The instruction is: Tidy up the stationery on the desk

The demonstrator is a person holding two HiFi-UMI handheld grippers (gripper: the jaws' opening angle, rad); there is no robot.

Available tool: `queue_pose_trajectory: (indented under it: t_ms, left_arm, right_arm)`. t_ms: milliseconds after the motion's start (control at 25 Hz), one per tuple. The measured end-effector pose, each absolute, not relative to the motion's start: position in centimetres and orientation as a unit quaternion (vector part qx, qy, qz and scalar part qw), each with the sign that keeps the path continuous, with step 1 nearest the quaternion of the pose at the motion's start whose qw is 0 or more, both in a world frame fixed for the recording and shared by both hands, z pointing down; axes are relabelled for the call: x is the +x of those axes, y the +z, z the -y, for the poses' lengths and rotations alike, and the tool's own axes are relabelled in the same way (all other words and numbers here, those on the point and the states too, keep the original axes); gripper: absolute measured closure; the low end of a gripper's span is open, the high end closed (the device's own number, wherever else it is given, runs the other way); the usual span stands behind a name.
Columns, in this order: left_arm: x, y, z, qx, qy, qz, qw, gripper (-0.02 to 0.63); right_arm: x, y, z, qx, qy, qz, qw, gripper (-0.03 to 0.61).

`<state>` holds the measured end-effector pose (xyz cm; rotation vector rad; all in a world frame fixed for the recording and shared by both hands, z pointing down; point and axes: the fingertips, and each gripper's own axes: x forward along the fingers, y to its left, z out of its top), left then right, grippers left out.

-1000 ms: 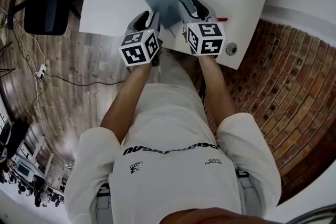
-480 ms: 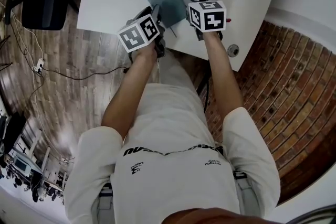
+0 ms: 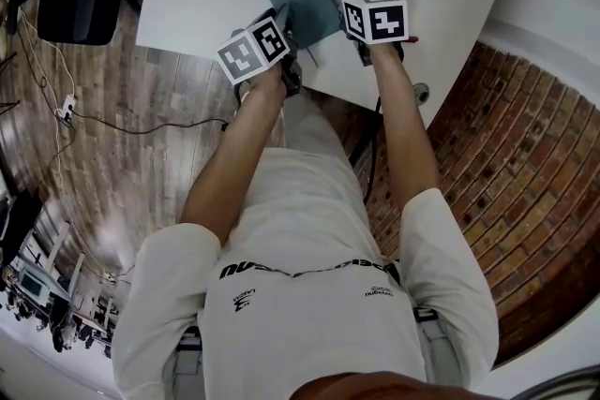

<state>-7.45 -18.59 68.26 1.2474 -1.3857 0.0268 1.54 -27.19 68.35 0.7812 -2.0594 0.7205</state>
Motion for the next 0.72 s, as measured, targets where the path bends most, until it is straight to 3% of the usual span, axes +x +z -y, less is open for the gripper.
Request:
queue_pose_trajectory:
  t_ms: [720]
  left_arm:
    - [-7.16,69.23,18.65,0.534,0.039,0.593,0.601,0.482]
  right_arm:
    - [1.75,69.46,26.38,0.313,0.343,0.794,0.392,0.426]
